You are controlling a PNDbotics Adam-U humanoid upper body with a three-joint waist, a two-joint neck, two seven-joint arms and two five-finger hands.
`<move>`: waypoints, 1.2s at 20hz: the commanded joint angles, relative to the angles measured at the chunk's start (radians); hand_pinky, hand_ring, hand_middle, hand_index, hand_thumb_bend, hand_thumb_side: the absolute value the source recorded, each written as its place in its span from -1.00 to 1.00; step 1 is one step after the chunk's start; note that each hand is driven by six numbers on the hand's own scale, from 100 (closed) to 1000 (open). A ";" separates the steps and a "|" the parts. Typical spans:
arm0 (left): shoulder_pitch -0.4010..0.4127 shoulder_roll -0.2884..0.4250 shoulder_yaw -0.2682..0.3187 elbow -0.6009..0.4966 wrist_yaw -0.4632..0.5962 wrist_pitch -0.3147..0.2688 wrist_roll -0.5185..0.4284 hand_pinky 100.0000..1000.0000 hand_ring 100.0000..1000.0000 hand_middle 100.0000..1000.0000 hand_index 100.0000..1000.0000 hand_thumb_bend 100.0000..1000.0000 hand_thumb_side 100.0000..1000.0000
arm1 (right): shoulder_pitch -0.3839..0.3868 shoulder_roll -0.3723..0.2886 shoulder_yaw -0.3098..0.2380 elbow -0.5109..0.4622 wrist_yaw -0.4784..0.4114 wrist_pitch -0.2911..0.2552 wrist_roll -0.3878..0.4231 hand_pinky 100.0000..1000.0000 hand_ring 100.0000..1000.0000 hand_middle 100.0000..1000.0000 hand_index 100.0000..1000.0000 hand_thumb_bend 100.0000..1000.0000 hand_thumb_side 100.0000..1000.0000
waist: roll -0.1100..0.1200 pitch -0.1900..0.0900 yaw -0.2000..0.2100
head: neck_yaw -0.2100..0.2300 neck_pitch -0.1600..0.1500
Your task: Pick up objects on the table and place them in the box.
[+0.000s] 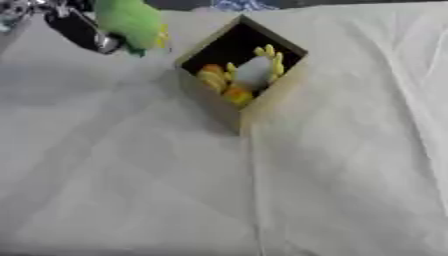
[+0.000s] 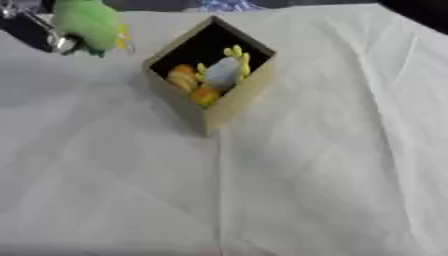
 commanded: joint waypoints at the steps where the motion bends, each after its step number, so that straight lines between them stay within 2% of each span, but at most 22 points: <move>1: -0.068 -0.089 0.024 0.073 0.006 -0.022 0.012 0.40 0.18 0.08 0.28 -0.84 -1.00 | -0.024 -0.005 -0.005 -0.015 -0.005 0.000 0.004 0.81 0.52 0.20 0.61 -1.00 -0.06 | 0.000 -0.024 -0.007 | 0.006 0.008; 4: -0.111 -0.173 0.041 0.177 -0.003 -0.047 0.030 0.40 0.19 0.08 0.29 -0.86 -1.00 | -0.037 0.004 -0.001 -0.015 -0.009 -0.001 0.011 0.81 0.52 0.20 0.60 -1.00 -0.06 | 0.001 -0.021 -0.020 | 0.015 0.009; 9: -0.148 -0.270 0.074 0.369 -0.063 -0.092 0.068 0.40 0.20 0.10 0.30 -0.83 -1.00 | -0.057 0.016 0.002 -0.015 -0.013 -0.004 0.016 0.81 0.52 0.20 0.60 -1.00 -0.06 | 0.001 -0.011 -0.039 | 0.028 0.003; 14: -0.157 -0.327 0.097 0.512 -0.120 -0.135 0.095 0.40 0.22 0.12 0.32 -0.79 -0.98 | -0.069 0.025 0.001 -0.015 -0.017 -0.007 0.016 0.81 0.52 0.21 0.60 -1.00 -0.06 | 0.003 -0.002 -0.053 | 0.032 0.000; 18: -0.161 -0.359 0.119 0.597 -0.183 -0.152 0.109 0.44 0.27 0.16 0.37 -0.67 -0.94 | -0.075 0.032 0.000 -0.015 -0.020 -0.007 0.014 0.81 0.52 0.21 0.60 -1.00 -0.06 | 0.003 0.000 -0.061 | 0.037 0.000; 19: -0.162 -0.367 0.128 0.620 -0.203 -0.154 0.115 0.47 0.30 0.20 0.40 -0.60 -0.89 | -0.076 0.034 0.000 -0.015 -0.021 -0.007 0.014 0.81 0.52 0.21 0.60 -1.00 -0.06 | 0.003 0.000 -0.062 | 0.038 0.000; 20: -0.163 -0.375 0.137 0.640 -0.223 -0.159 0.120 0.52 0.38 0.29 0.49 -0.45 -0.70 | -0.077 0.035 0.000 -0.015 -0.022 -0.008 0.014 0.81 0.52 0.21 0.60 -1.00 -0.06 | 0.003 0.000 -0.064 | 0.040 0.000; 23: -0.163 -0.386 0.165 0.663 -0.257 -0.191 0.142 0.65 0.58 0.58 0.72 -0.08 -0.31 | -0.075 0.038 -0.002 -0.015 -0.022 -0.006 0.014 0.81 0.52 0.20 0.60 -1.00 -0.06 | 0.002 0.000 -0.066 | 0.040 -0.002; 24: -0.162 -0.385 0.171 0.656 -0.261 -0.202 0.148 0.66 0.60 0.60 0.75 -0.01 -0.24 | -0.072 0.039 -0.003 -0.015 -0.023 -0.005 0.013 0.81 0.52 0.20 0.60 -1.00 -0.06 | 0.002 0.000 -0.066 | 0.039 -0.002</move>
